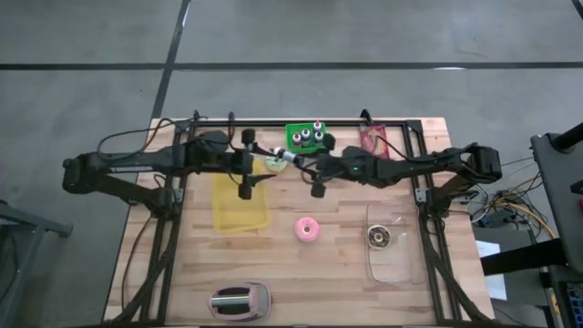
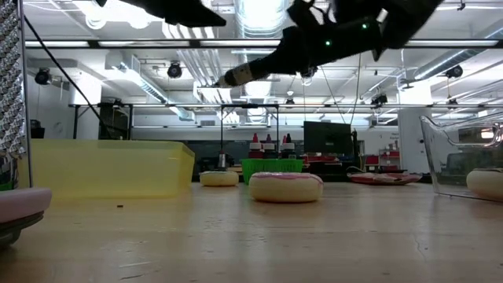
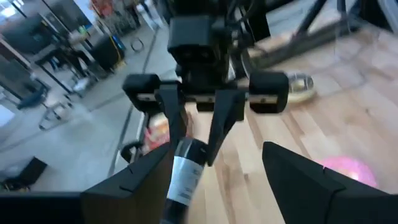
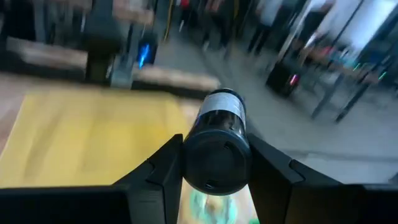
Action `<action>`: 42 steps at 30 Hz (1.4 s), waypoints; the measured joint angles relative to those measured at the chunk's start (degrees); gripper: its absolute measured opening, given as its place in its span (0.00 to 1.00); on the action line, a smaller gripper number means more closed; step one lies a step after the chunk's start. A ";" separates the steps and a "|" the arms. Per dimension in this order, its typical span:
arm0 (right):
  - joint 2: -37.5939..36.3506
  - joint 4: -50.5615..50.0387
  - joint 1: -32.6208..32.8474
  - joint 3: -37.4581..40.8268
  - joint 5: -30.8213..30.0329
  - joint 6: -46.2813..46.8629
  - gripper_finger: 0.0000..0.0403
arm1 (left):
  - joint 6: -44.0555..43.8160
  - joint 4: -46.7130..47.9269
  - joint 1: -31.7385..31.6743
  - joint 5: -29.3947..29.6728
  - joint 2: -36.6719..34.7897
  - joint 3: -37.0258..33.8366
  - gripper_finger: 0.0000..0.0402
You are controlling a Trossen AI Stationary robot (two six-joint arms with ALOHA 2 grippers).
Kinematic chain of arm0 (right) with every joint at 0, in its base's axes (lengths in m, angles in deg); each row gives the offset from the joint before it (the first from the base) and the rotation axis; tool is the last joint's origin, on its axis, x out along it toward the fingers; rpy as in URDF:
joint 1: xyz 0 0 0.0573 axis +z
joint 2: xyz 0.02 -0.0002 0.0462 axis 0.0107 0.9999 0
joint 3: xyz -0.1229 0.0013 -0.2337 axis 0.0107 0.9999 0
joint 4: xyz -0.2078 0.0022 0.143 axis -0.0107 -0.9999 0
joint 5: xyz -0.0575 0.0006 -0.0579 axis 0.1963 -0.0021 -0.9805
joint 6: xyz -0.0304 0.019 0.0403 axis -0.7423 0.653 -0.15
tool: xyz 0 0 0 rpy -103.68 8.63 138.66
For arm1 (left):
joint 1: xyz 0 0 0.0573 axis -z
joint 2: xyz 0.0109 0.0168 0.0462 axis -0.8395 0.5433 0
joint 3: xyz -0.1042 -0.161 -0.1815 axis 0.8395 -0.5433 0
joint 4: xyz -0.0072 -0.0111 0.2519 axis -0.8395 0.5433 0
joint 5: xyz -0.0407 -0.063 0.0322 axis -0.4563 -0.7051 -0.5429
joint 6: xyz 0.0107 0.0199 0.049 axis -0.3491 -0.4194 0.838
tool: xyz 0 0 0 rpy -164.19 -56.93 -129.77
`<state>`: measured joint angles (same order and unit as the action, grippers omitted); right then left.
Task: Pick & Place Food Item
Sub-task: Put the black food coloring bottle into the green bin
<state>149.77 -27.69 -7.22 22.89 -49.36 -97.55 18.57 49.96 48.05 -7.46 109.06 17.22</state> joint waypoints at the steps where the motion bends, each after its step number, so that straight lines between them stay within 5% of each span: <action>1: -0.25 4.68 -0.32 1.58 0.01 0.24 0.33 | -0.19 -0.93 -0.01 -0.03 -0.65 -0.36 0.62; 9: -1.29 28.18 -1.90 11.22 1.52 1.05 0.33 | -1.88 -20.69 -2.02 -0.86 -3.81 -10.31 0.62; 21: -1.10 47.46 -2.10 13.56 10.49 -0.26 0.32 | -18.13 -60.41 -9.89 -12.75 -2.38 -24.42 0.62; 28: 3.43 57.81 -2.30 11.72 18.19 0.86 0.32 | -22.63 -71.24 -10.28 -18.00 4.06 -22.96 0.62; 42: 10.86 58.01 -2.78 2.32 20.25 1.43 0.32 | -25.54 -78.23 -10.40 -23.99 15.51 -14.24 0.62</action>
<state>160.63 30.32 -10.00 25.21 -29.11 -96.12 -6.97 -28.27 37.65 -31.45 124.57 2.98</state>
